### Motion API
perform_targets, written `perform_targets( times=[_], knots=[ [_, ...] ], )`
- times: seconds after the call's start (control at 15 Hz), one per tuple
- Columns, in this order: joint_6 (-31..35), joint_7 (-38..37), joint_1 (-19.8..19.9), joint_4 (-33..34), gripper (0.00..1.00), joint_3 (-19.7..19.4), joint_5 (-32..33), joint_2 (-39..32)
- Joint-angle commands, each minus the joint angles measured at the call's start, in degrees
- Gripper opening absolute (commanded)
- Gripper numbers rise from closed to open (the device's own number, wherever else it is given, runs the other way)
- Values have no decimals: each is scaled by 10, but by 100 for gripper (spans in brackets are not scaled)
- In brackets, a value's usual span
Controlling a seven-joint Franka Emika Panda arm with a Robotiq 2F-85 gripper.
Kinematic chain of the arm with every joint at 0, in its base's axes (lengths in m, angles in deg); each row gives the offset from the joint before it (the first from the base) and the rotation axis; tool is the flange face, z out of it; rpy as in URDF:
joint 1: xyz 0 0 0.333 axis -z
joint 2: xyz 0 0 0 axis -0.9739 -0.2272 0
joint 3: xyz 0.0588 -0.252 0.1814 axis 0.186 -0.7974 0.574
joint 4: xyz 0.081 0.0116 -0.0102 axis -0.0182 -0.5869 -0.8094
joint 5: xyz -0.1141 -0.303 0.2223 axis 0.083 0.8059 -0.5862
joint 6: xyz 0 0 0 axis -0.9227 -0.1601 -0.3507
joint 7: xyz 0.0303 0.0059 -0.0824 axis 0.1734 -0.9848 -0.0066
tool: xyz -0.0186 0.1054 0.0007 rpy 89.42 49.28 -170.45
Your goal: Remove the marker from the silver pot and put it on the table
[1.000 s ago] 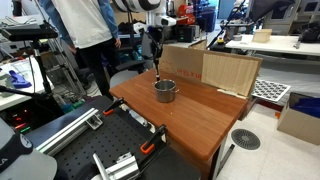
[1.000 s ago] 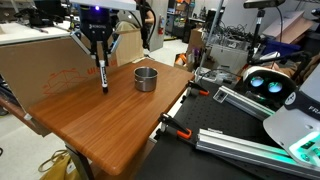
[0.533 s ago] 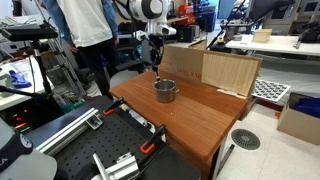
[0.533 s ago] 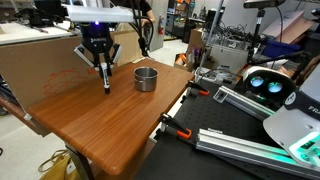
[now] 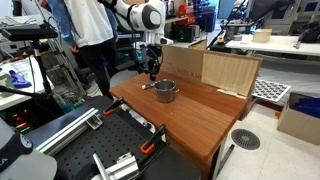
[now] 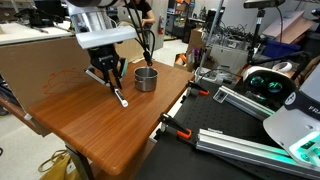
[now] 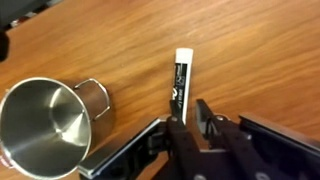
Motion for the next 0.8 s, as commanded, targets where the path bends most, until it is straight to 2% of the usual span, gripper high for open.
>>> perform_targets(
  times=[0.0,0.4,0.47,0.53,0.73],
  knots=[
    [-40,-18,-18,38,6,-18,20,-30],
    [-52,-18,-19,61,6,-24,19,-50],
    [-60,-20,-20,65,49,-26,20,-52],
    [-65,-20,-20,67,51,-26,21,-52],
    [-70,-19,-21,71,72,-27,23,-54]
  ],
)
